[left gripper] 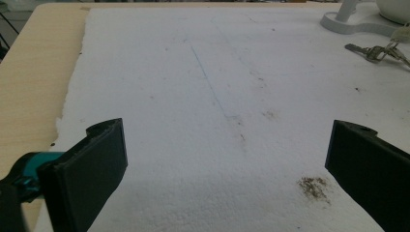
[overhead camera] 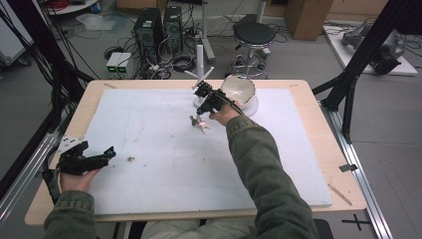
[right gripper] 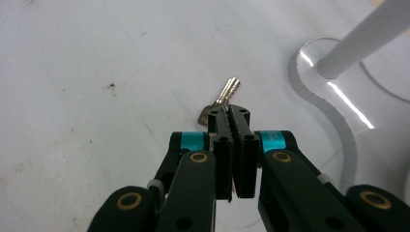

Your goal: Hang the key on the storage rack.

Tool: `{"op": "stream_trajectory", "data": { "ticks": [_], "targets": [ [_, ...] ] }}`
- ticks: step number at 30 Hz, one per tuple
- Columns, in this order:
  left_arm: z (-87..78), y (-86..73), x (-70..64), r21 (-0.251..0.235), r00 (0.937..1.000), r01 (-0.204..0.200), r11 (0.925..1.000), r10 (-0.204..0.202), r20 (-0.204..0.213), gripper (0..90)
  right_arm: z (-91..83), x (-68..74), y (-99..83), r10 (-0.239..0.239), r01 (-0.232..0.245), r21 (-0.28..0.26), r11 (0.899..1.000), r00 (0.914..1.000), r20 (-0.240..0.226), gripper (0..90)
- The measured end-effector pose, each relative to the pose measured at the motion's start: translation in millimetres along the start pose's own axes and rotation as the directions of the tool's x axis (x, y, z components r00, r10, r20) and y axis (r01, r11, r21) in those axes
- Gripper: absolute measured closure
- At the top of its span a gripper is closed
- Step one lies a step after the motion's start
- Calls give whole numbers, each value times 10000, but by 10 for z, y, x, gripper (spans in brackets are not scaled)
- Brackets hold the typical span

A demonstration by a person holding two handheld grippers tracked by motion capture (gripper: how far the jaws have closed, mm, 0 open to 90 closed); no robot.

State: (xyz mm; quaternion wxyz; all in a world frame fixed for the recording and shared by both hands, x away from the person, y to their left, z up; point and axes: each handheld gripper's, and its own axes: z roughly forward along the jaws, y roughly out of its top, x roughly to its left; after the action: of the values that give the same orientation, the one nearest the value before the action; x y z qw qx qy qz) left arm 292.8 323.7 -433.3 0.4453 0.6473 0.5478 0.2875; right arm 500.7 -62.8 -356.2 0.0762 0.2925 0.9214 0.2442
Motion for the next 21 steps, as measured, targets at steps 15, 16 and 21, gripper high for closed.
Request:
{"op": "stream_trajectory", "data": {
  "ticks": [15, 16, 21],
  "targets": [
    [1, 0, 2, -29, 10000, 60, 10000, -60, 9, 17, -351, -49, -66, 205, -199, -767, 9969, 9998, 75, 888],
    [3, 0, 2, -28, 10000, 64, 10000, -64, 12, 17, -367, -53, -68, 181, -170, -820, 9965, 9998, 120, 888],
    [5, 0, 2, -21, 10000, 37, 10000, -37, 26, 17, -465, -70, -77, 300, -305, -1006, 9945, 9995, -63, 887]
  ]
}}
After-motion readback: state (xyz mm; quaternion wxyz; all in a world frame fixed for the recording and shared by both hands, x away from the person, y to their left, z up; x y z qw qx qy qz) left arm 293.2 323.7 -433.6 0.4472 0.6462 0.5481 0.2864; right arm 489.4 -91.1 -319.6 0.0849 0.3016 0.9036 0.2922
